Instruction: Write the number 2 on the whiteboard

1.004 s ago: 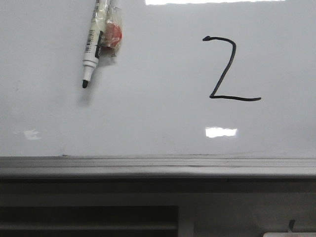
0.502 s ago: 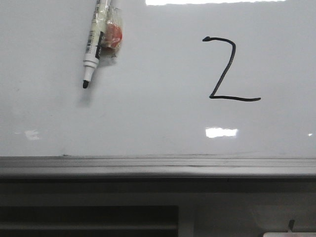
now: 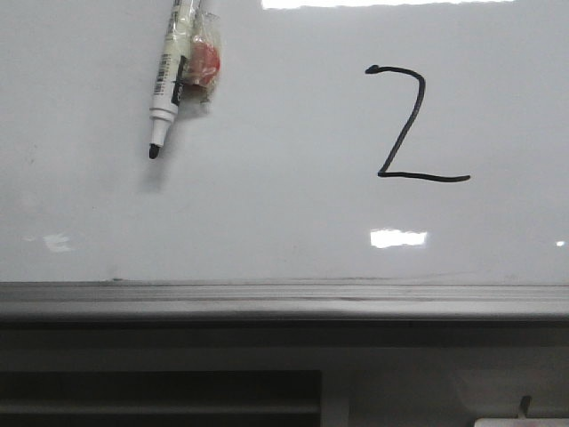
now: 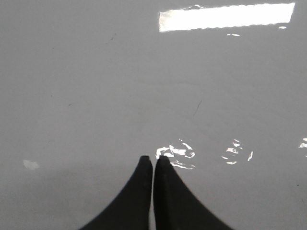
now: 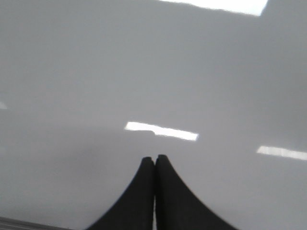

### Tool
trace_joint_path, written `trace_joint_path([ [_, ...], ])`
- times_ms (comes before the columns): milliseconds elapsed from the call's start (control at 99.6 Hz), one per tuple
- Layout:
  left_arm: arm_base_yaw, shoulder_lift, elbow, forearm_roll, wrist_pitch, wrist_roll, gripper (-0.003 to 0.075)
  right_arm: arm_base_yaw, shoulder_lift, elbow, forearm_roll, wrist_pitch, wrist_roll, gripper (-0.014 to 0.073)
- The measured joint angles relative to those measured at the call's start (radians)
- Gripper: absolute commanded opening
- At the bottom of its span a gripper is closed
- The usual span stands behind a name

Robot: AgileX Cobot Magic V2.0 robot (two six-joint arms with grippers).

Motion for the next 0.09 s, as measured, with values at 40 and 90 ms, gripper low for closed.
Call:
trace_joint_path([
  [40, 0.000, 0.000, 0.000, 0.000, 0.000, 0.000, -0.0020, 0.000, 0.000, 0.000, 0.000, 0.000, 0.000, -0.0067],
  [90, 0.000, 0.000, 0.000, 0.000, 0.000, 0.000, -0.0020, 0.000, 0.000, 0.000, 0.000, 0.001, 0.000, -0.0067],
])
